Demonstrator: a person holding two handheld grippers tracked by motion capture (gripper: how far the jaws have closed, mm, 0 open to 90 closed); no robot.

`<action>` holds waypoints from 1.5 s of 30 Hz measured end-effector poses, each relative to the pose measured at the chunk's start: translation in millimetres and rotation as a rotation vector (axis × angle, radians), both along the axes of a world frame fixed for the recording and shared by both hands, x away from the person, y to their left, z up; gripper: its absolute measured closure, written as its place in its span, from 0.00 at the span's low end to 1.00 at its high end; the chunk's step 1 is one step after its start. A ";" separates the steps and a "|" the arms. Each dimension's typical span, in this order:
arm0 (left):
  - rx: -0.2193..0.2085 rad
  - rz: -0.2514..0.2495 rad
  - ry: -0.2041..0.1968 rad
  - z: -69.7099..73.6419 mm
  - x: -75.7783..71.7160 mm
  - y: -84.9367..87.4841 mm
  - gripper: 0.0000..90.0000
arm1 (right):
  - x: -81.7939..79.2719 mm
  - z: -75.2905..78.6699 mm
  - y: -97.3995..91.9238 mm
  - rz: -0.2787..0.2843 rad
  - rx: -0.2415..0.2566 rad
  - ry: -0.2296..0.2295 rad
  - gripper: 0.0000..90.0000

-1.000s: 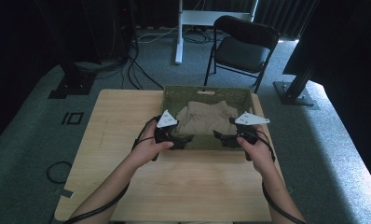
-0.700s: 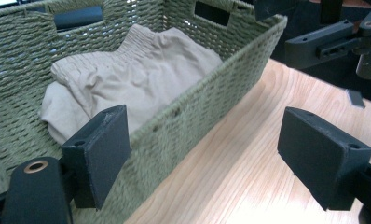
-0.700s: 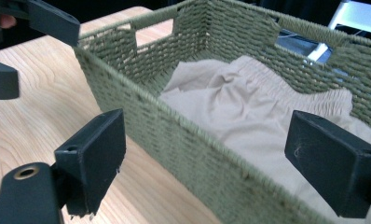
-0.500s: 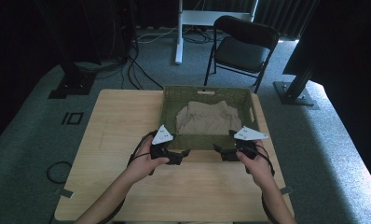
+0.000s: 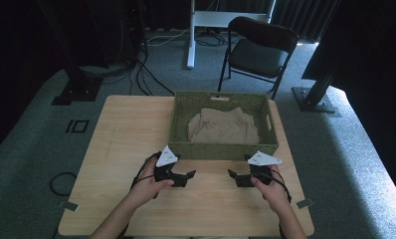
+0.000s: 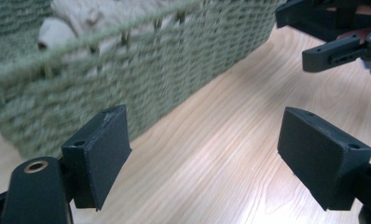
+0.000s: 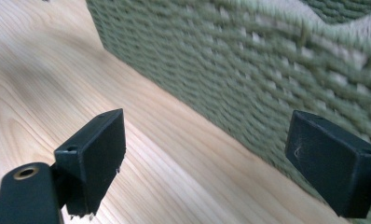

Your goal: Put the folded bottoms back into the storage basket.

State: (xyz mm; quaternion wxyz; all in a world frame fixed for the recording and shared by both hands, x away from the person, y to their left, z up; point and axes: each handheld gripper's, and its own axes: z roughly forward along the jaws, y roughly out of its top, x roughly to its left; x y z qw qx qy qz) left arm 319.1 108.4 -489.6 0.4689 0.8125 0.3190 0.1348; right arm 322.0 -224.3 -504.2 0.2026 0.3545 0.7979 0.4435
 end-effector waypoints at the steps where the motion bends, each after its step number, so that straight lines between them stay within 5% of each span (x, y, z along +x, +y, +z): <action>1: 0.003 0.005 0.005 -3.2 -0.4 1.2 0.20 | -0.6 -2.7 -1.2 -0.005 -0.006 0.002 0.13; 15: 0.044 0.090 0.060 -37.3 -9.4 25.8 0.20 | -14.7 -34.1 -21.1 -0.071 -0.039 0.050 0.13; 19: 0.025 0.128 0.087 -42.7 -9.2 38.0 0.20 | -19.1 -39.2 -27.7 -0.092 -0.064 0.061 0.13; 35: 0.110 0.307 0.076 -51.3 -11.1 85.7 0.20 | -29.6 -46.9 -45.0 -0.160 -0.116 0.077 0.13; 45: 0.126 0.420 0.107 -56.7 -14.6 112.1 0.20 | -34.2 -52.9 -49.2 -0.175 -0.139 0.102 0.14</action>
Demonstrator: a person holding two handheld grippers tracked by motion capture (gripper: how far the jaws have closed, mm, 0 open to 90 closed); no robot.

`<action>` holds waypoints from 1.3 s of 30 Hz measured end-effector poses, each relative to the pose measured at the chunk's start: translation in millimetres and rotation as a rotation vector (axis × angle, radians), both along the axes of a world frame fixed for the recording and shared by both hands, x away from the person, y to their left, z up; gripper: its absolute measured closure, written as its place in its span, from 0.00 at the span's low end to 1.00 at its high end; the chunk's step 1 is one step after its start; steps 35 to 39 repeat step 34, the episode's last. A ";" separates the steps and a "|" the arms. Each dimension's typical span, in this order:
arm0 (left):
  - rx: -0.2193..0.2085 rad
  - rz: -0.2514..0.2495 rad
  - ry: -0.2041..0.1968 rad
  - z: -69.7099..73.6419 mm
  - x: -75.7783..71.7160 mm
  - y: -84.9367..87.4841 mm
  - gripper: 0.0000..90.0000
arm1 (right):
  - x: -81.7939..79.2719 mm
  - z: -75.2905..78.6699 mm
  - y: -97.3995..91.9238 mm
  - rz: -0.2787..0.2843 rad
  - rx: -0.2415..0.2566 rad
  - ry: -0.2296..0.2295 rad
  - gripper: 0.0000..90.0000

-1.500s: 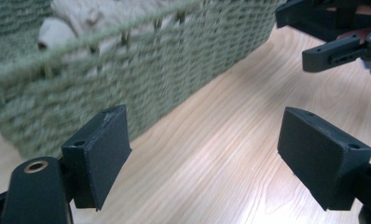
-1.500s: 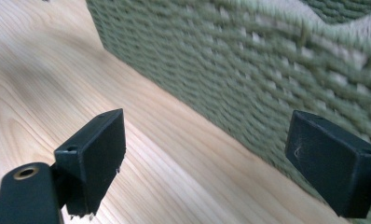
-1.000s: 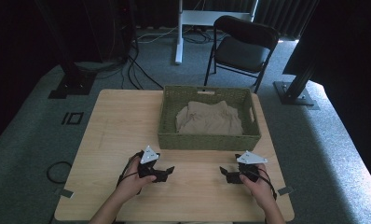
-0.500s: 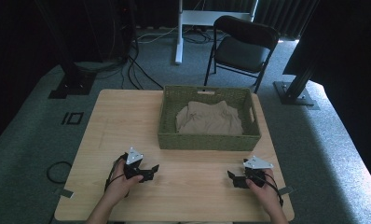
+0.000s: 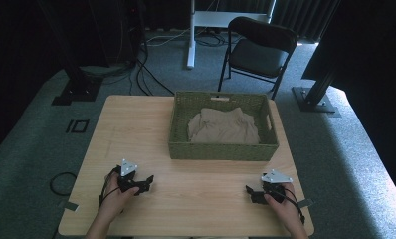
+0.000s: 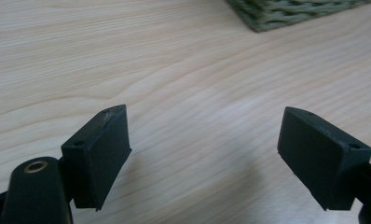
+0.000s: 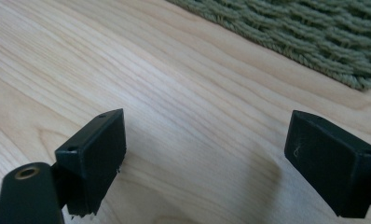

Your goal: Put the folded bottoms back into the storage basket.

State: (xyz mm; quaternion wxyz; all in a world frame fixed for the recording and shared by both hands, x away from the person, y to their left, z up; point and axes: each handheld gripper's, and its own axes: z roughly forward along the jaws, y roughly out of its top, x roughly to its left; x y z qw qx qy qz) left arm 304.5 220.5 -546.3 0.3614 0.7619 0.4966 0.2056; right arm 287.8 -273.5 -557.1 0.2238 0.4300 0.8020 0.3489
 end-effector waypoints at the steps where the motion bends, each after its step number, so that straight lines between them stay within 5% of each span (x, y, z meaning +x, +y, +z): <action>1: -0.001 0.014 0.009 -0.5 -0.1 2.5 0.20 | -0.3 -0.5 -0.4 0.002 -0.012 0.004 0.15; 11: 0.022 0.146 0.034 -5.0 -0.5 19.7 0.20 | -0.3 -1.3 -2.4 0.000 0.037 0.062 0.15; 20: 0.023 0.259 0.034 -5.9 1.5 29.5 0.20 | -0.1 -1.3 -2.8 -0.003 0.038 0.063 0.14; 25: 0.069 0.286 0.034 -6.4 4.7 27.1 0.20 | 0.0 -1.4 -2.6 -0.006 0.036 0.064 0.14; 39: 0.070 0.303 0.043 -6.4 8.0 26.1 0.16 | 0.4 -1.4 -2.1 -0.008 0.035 0.064 0.13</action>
